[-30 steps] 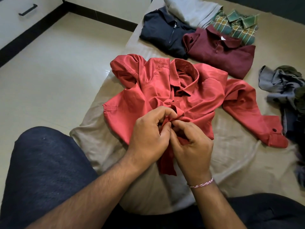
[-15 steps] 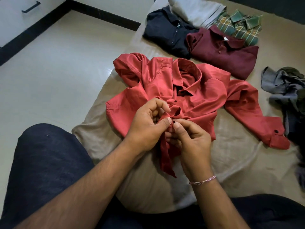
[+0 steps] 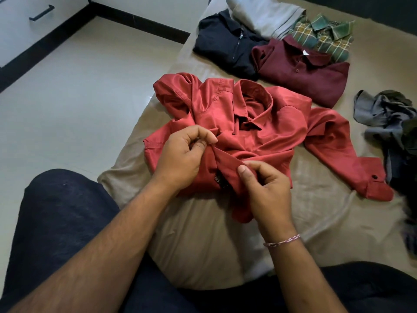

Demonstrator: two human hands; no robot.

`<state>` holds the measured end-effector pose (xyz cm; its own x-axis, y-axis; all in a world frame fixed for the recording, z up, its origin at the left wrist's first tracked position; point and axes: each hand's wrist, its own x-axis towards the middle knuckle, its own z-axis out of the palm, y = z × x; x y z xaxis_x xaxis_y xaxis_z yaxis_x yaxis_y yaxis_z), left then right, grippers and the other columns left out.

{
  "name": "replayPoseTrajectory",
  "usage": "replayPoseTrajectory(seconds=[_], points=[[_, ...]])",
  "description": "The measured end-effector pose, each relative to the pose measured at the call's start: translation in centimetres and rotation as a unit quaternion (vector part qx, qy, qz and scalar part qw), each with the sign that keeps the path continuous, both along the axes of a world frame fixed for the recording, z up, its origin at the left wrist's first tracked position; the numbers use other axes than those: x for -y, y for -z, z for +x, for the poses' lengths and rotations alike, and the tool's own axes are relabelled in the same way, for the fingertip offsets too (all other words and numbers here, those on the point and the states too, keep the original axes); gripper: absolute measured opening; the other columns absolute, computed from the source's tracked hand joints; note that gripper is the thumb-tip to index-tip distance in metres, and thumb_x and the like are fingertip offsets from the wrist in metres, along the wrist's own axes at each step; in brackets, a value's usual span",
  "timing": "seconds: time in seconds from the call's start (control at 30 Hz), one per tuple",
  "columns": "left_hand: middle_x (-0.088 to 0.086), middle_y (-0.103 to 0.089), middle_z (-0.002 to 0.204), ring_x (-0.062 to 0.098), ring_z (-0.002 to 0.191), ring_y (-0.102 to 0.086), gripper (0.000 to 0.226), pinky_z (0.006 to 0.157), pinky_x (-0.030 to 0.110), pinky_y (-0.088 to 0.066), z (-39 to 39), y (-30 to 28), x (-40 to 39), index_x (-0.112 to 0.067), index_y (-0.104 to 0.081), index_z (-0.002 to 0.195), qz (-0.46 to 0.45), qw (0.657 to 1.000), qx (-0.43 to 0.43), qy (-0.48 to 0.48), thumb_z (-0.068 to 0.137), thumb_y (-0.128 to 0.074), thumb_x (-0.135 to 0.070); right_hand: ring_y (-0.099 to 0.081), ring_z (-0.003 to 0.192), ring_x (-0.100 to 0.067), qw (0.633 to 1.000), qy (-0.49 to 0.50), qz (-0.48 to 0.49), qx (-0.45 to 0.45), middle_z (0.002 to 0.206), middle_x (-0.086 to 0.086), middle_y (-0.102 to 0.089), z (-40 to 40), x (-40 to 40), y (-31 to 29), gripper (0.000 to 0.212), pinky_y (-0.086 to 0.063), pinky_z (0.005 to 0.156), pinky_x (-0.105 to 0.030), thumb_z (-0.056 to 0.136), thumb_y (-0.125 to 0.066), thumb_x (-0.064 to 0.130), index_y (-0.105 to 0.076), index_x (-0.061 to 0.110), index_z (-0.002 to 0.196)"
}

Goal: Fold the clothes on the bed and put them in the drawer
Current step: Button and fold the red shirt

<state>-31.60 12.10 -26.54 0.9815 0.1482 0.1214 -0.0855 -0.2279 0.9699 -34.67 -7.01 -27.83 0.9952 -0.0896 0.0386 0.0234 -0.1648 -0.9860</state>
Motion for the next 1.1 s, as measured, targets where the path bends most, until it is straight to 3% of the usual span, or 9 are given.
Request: replayPoseTrajectory(seconds=[0.1, 0.23, 0.3, 0.4, 0.53, 0.67, 0.77, 0.93, 1.1], points=[[-0.011, -0.074, 0.085, 0.004, 0.085, -0.068, 0.033, 0.082, 0.022, -0.051, 0.4, -0.7, -0.6, -0.023, -0.073, 0.085, -0.02, 0.999, -0.035, 0.033, 0.1, -0.058, 0.003, -0.068, 0.082, -0.009, 0.999, 0.004, 0.038, 0.008, 0.086, 0.003, -0.077, 0.3, 0.9, -0.8, 0.007, -0.054, 0.08, -0.027, 0.09, -0.078, 0.01, -0.078, 0.016, 0.09], [-0.003, -0.074, 0.085, 0.012, 0.082, -0.065, 0.032, 0.079, 0.026, -0.053, 1.7, -2.9, -1.4, -0.015, -0.074, 0.087, -0.101, 0.984, -0.092, 0.111, 0.099, -0.057, 0.009, -0.066, 0.083, -0.008, 0.995, 0.012, 0.085, 0.044, 0.086, 0.008, -0.074, 0.6, 1.5, -2.0, 0.01, -0.054, 0.079, -0.024, 0.091, -0.076, 0.01, -0.076, 0.02, 0.09], [-0.001, -0.072, 0.088, 0.012, 0.081, -0.064, 0.025, 0.079, 0.029, -0.055, 2.5, -2.9, -1.8, -0.02, -0.074, 0.092, -0.037, 0.994, -0.077, 0.061, 0.098, -0.062, 0.002, -0.067, 0.086, -0.009, 0.996, 0.03, 0.074, 0.05, 0.089, 0.008, -0.075, 1.3, 1.9, -1.6, 0.013, -0.055, 0.081, -0.025, 0.095, -0.072, 0.008, -0.076, 0.021, 0.093], [-0.006, -0.067, 0.098, 0.012, 0.085, -0.062, 0.02, 0.083, 0.035, -0.056, 2.6, -1.6, -1.9, -0.031, -0.07, 0.097, 0.171, 0.982, 0.023, -0.075, 0.089, -0.067, -0.013, -0.069, 0.086, -0.007, 0.998, 0.053, 0.046, -0.001, 0.089, 0.007, -0.077, 2.1, 2.2, 0.4, 0.018, -0.054, 0.085, -0.028, 0.097, -0.069, 0.003, -0.076, 0.019, 0.094], [-0.002, -0.066, 0.094, 0.013, 0.084, -0.062, 0.011, 0.076, 0.024, -0.049, -0.9, -2.0, -1.3, -0.016, -0.071, 0.094, 0.172, 0.971, 0.129, -0.106, 0.088, -0.068, -0.007, -0.067, 0.085, -0.011, 0.986, 0.097, 0.113, -0.073, 0.089, -0.004, -0.076, 2.2, 2.3, 2.1, 0.01, -0.052, 0.089, -0.036, 0.095, -0.071, 0.002, -0.074, 0.012, 0.093], [-0.01, -0.067, 0.069, 0.008, 0.064, -0.064, 0.014, 0.061, 0.023, -0.048, -3.3, -0.5, -0.6, -0.02, -0.071, 0.072, 0.208, 0.978, 0.015, 0.032, 0.082, -0.072, -0.029, -0.066, 0.089, -0.015, 0.985, 0.11, 0.117, -0.054, 0.092, -0.004, -0.075, 2.4, 2.4, 2.3, 0.004, -0.054, 0.09, -0.037, 0.087, -0.078, 0.014, -0.077, 0.018, 0.09], [-0.012, -0.063, 0.078, 0.006, 0.071, -0.062, 0.021, 0.069, 0.033, -0.053, -3.2, 2.6, 0.4, -0.023, -0.071, 0.072, 0.305, 0.943, -0.06, 0.116, 0.078, -0.074, -0.043, -0.066, 0.089, -0.015, 0.985, 0.112, 0.121, -0.055, 0.093, -0.006, -0.075, 2.4, 2.5, 2.4, 0.007, -0.054, 0.09, -0.038, 0.087, -0.078, 0.011, -0.077, 0.017, 0.09], [-0.006, -0.053, 0.089, 0.016, 0.083, -0.059, 0.024, 0.076, 0.034, -0.05, -1.8, 4.6, 1.2, -0.026, -0.062, 0.068, 0.314, 0.941, -0.077, 0.097, 0.076, -0.084, -0.025, -0.065, 0.082, -0.013, 0.99, 0.103, 0.069, -0.068, 0.087, -0.005, -0.074, 2.5, 2.7, 2.0, 0.015, -0.053, 0.081, -0.03, 0.089, -0.077, 0.002, -0.077, 0.017, 0.088], [-0.005, -0.059, 0.097, 0.018, 0.094, -0.062, 0.017, 0.081, 0.033, -0.052, -0.7, 5.1, 0.8, -0.021, -0.071, 0.085, 0.315, 0.943, -0.053, 0.093, 0.074, -0.084, -0.025, -0.064, 0.078, -0.014, 0.994, 0.078, -0.004, -0.08, 0.087, -0.014, -0.076, 2.5, 3.3, 1.7, 0.009, -0.052, 0.075, -0.035, 0.088, -0.08, 0.008, -0.079, 0.016, 0.085]])
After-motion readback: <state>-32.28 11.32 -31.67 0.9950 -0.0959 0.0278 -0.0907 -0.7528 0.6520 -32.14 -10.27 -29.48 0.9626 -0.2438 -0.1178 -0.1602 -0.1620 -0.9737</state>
